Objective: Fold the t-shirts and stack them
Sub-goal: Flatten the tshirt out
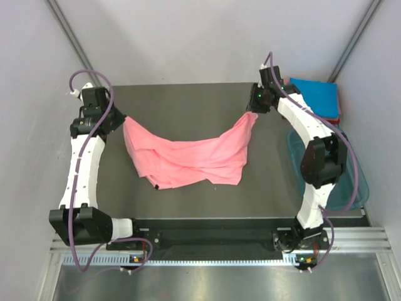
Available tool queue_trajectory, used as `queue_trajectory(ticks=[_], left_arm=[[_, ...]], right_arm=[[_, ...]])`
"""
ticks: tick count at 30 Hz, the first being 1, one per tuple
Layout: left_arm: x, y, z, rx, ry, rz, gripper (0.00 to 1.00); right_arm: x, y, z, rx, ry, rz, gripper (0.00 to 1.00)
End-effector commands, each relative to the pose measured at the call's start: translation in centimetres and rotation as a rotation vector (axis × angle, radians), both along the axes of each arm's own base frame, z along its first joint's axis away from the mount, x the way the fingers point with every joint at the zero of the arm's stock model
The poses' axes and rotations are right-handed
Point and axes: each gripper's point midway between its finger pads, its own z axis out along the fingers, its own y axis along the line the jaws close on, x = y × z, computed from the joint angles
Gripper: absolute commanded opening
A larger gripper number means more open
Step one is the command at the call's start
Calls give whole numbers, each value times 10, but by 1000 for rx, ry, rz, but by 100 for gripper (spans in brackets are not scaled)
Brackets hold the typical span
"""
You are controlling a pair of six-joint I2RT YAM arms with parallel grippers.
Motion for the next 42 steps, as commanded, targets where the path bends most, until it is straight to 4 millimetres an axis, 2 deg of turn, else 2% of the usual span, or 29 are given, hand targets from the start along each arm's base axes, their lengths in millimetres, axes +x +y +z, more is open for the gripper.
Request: queue_trajectory(ticks=[1, 3, 4, 5, 6, 7, 8, 10, 11, 12, 14, 15, 16, 17, 23, 27, 31, 35, 37, 42], left_arm=[[10, 3, 22, 10, -102, 7, 0], [7, 5, 21, 23, -103, 15, 0], [6, 7, 19, 28, -101, 17, 0], [5, 7, 18, 31, -102, 18, 0], [4, 6, 19, 31, -111, 18, 0], [3, 6, 18, 31, -113, 16, 0], [4, 6, 17, 30, -118, 17, 0], [5, 4, 15, 16, -122, 13, 0], [7, 3, 12, 9, -118, 9, 0], [8, 1, 11, 2, -116, 4, 0], [8, -3, 5, -24, -105, -3, 0], [10, -4, 7, -31, -129, -7, 0], [9, -6, -2, -49, -123, -6, 0], [9, -11, -2, -68, -133, -24, 0], [13, -21, -10, -99, -116, -70, 0], [12, -17, -7, -67, -121, -70, 0], [14, -19, 2, -73, -138, -81, 0], [9, -19, -1, -62, -137, -81, 0], [6, -21, -2, -60, -131, -99, 0], [3, -17, 11, -42, -157, -85, 0]], right_arm=[[14, 6, 49, 38, -144, 13, 32], [-9, -2, 38, -5, -63, -53, 34], [-20, -14, 46, -35, -67, -121, 34], [-33, -20, 43, -39, -35, -171, 34], [-58, -22, 21, -26, 57, -243, 34], [-74, -24, 29, 8, 58, -275, 35], [-97, -24, 4, 8, 130, -299, 36], [-124, -20, 2, 98, 175, -408, 36], [-145, -13, -18, 105, 242, -415, 36], [-155, -10, -23, 147, 284, -498, 35], [-181, 2, -34, 148, 334, -513, 35], [-186, 8, -37, 177, 346, -565, 36], [-185, 14, -38, 200, 325, -581, 36], [-195, 22, -49, 196, 347, -580, 38], [-203, 52, -78, 239, 466, -637, 39], [-205, 56, -96, 218, 495, -680, 39], [-215, 50, -115, 151, 543, -713, 39], [-229, 49, -136, 155, 603, -748, 39], [-227, 54, -139, 182, 599, -761, 39], [-229, 61, -151, 152, 634, -765, 37]])
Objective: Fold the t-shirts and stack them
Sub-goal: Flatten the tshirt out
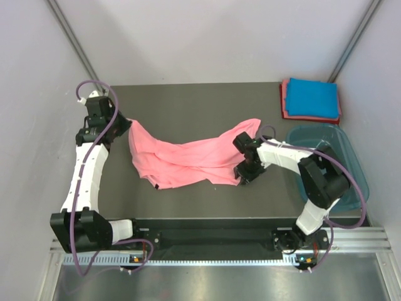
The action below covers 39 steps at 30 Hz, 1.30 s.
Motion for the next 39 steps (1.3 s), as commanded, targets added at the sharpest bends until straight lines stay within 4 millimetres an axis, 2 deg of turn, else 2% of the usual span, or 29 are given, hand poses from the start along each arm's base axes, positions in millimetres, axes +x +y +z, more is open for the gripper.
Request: queue_trajectory(ticks=[1, 4, 7, 14, 21, 31, 39], left_arm=[[2, 2, 36, 27, -112, -6, 0], [1, -2, 32, 9, -111, -16, 0], [-2, -4, 31, -1, -111, -24, 0], [-3, -6, 33, -11, -118, -27, 0], [-3, -8, 36, -24, -131, -29, 0], [-3, -14, 33, -52, -139, -54, 0], [-4, -13, 38, -40, -155, -55, 0]], right_arm=[[9, 14, 0, 0, -17, -13, 37], [12, 9, 0, -32, -28, -17, 37], [3, -2, 0, -48, -41, -40, 36], [-4, -11, 20, -23, -77, -137, 37], [-4, 3, 30, 53, -47, -232, 37], [19, 39, 44, 117, -56, -343, 37], [12, 40, 20, 90, -11, -373, 36]])
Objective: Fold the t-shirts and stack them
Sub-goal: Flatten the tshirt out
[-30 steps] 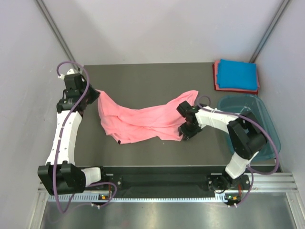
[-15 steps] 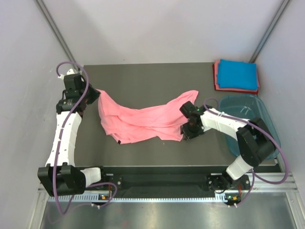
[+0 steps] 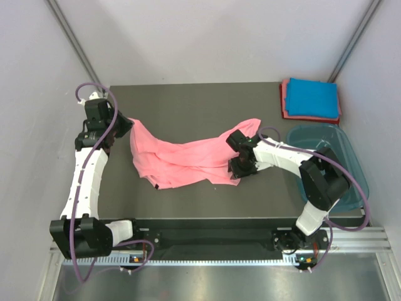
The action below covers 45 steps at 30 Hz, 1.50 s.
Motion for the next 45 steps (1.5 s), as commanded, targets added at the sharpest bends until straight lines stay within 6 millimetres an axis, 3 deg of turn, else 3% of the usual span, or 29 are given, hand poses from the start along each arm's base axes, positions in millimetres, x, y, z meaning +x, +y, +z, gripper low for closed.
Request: queue_trajectory(ticks=[1, 9, 22, 26, 27, 29, 32, 33, 36, 37, 41, 45], left_arm=[[3, -1, 30, 4, -112, -8, 0], [2, 0, 28, 9, -108, -8, 0], [1, 2, 29, 15, -111, 5, 0], [2, 3, 28, 20, -112, 11, 0], [1, 3, 28, 21, -112, 13, 0], [2, 4, 27, 24, -112, 14, 0], [0, 7, 34, 39, -113, 23, 0], [-1, 7, 39, 42, -120, 26, 0], [-4, 7, 65, 41, -158, 28, 0], [-5, 6, 82, 37, -193, 29, 0], [-16, 1, 121, 13, -263, 24, 0], [-28, -8, 154, -27, -324, -6, 0]], right_arm=[[-3, 2, -3, 5, 8, -42, 36], [-7, -17, -15, -49, 0, -76, 36], [8, -27, -32, -49, -15, -76, 34], [8, -39, -37, -87, -22, -85, 25], [9, -41, -37, -94, -27, -84, 12], [9, -48, -35, -121, -31, -81, 1], [16, -75, -6, -261, -107, -45, 0], [29, -85, 13, -326, -176, -20, 0], [43, -112, 80, -463, -338, 54, 0], [44, -122, 107, -476, -403, 51, 0], [48, -162, 204, -638, -685, 130, 0], [38, -182, 293, -680, -972, 173, 0]])
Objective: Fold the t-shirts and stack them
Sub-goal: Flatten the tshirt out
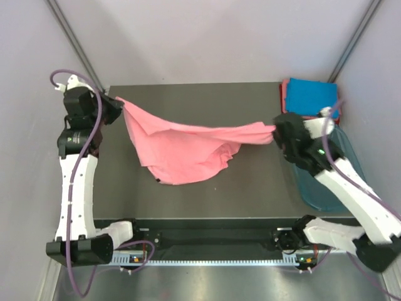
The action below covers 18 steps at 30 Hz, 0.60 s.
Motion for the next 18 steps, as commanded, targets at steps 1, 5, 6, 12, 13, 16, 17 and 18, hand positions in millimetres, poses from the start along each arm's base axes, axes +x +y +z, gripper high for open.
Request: queue_trajectory(ticks=[1, 5, 6, 12, 13, 16, 17, 18], left_arm=[[-22, -13, 57, -47, -130, -41, 0], [-42, -33, 85, -100, -180, -136, 0], [-45, -38, 91, -110, -188, -166, 0], [-94, -54, 130, -75, -241, -259, 0], [-102, -50, 144, -45, -276, -236, 0], [-101, -45, 148, -36, -282, -209, 0], [-89, -45, 142, -46, -258, -210, 0], [-79, -45, 140, -49, -253, -213, 0]], right_arm=[[-17, -51, 91, -243, -264, 29, 0], [-39, -55, 166, -296, -490, 155, 0], [-44, -51, 177, -295, -518, 204, 0], [-79, -24, 203, -259, -601, 472, 0], [-84, -22, 209, -239, -635, 490, 0], [-78, -7, 207, -250, -674, 546, 0], [-72, -3, 211, -259, -688, 546, 0], [-58, 6, 210, -301, -670, 561, 0]])
